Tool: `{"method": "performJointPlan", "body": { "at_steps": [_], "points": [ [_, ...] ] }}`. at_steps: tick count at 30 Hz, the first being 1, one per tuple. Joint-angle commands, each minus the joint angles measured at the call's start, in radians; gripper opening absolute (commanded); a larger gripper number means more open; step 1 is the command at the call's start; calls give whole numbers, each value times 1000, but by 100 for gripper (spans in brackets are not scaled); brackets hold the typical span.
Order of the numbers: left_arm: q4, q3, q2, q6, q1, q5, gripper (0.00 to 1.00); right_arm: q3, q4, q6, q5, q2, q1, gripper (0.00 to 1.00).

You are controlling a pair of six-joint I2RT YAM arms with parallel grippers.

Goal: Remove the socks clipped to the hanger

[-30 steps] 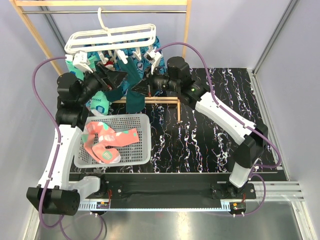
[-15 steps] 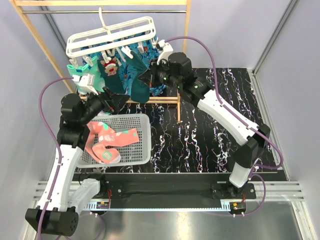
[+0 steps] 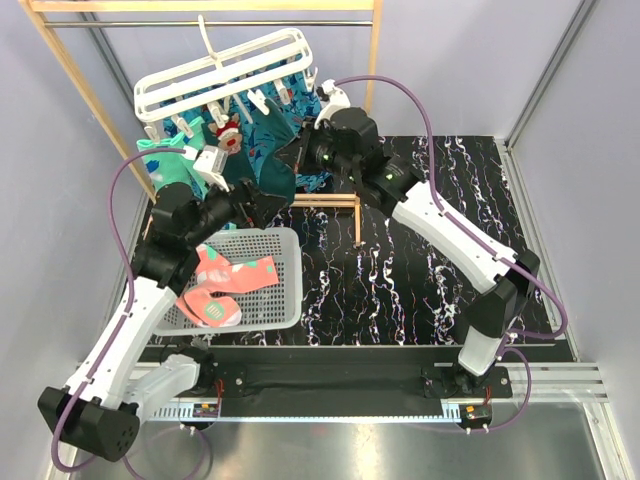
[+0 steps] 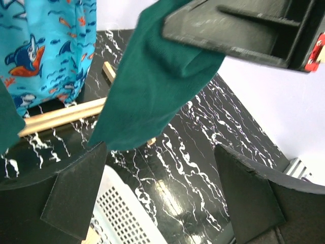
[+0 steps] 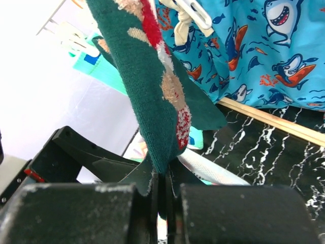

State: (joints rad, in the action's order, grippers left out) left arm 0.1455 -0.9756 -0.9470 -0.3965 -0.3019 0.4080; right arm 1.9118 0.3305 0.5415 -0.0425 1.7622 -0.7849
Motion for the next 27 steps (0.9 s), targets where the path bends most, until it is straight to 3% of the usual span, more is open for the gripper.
{"method": "performJointPlan", "body": {
  "at_steps": [1,12,15,16,20,21,24,25,27],
  "points": [
    [-92,-48,-4,36,-28,-78,93,0,-45,41,62,-52,-25,0],
    [-198,-63,-82,31,-83,-164,89,-65,-117,115,119,-81,-59,0],
    [-213,-61,-98,33,-86,-132,74,-77,-130,124,121,-84,-59,0],
    [-215,-60,-102,38,-88,-121,53,-79,-133,124,119,-83,-59,0],
    [-193,-58,-101,61,-88,-86,6,-71,-127,82,113,-73,-59,4],
    [-189,-58,-101,65,-88,-77,0,-71,-131,68,90,-72,-59,13],
    [-161,-55,-79,88,-88,-45,0,-63,-143,5,53,-73,-59,24],
    [-153,-54,-69,100,-86,-38,0,-53,-146,-36,46,-73,-59,33],
    [-149,-49,-56,117,-88,-15,0,-31,-143,-78,9,-75,-59,38]
  ]
}}
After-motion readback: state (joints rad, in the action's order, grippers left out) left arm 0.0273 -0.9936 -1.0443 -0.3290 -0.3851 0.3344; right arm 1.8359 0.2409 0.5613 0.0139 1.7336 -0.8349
